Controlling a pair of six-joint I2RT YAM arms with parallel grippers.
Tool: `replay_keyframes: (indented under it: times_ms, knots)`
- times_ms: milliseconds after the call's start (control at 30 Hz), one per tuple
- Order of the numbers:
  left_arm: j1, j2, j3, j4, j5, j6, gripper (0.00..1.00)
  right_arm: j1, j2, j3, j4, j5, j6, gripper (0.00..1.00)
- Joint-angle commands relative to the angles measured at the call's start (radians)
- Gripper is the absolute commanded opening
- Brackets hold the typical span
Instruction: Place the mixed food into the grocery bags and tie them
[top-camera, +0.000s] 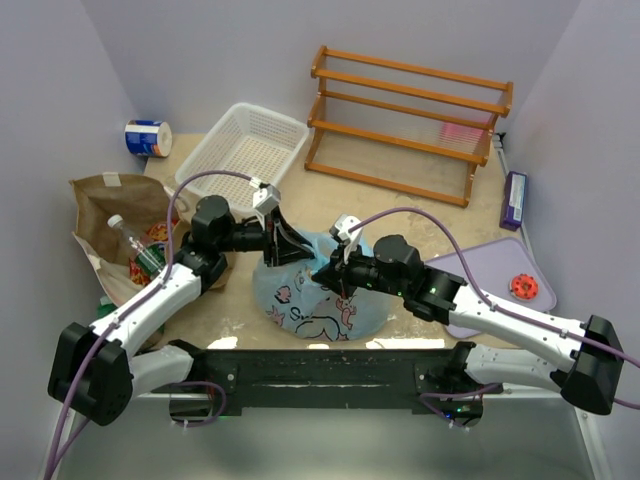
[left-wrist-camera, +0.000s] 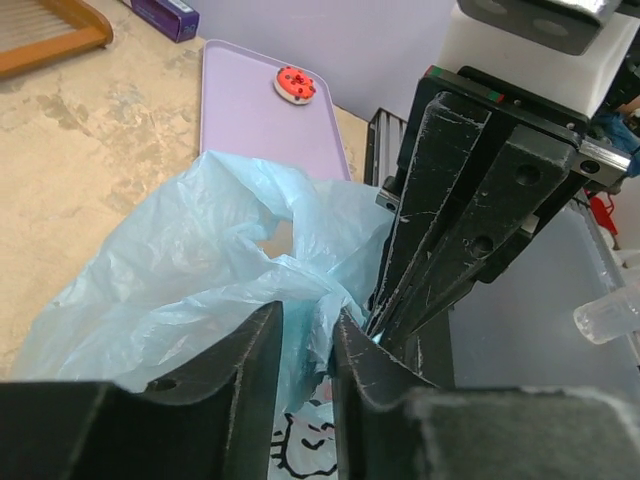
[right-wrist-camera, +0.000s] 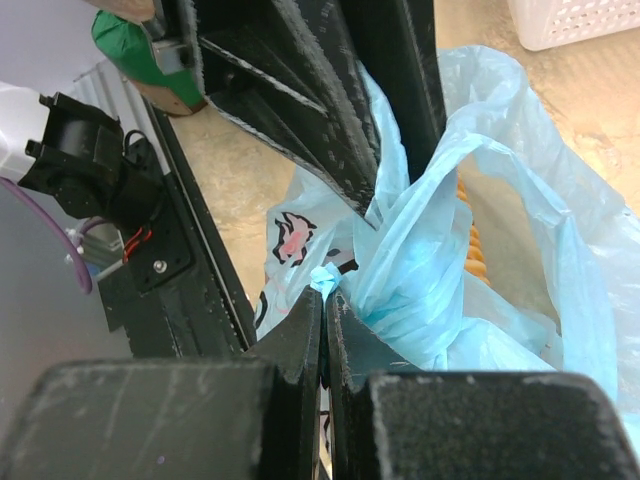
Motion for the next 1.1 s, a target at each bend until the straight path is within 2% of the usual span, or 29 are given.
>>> replay_keyframes:
  times_ms: [0,167,567,967,1067]
  knots:
    - [0.008,-0.039,-0.005,0.02,0.025,-0.007,0.37,0.005,-0.009,-0.005,0.019,-0.007,-0.036,0.0]
    - [0.008,-0.028,-0.017,0.036,0.032,-0.027,0.45,0.007,-0.006,-0.003,0.022,-0.012,-0.04,0.0]
    - [-0.012,0.028,-0.011,0.125,0.022,-0.102,0.49,0.015,0.011,0.005,0.024,-0.017,-0.056,0.0]
    - [-0.053,0.078,0.003,0.146,0.0,-0.143,0.37,0.021,0.028,0.006,0.011,-0.009,-0.087,0.0]
    - [-0.062,0.082,0.006,0.145,0.0,-0.14,0.3,0.022,0.031,0.009,0.008,-0.006,-0.092,0.0]
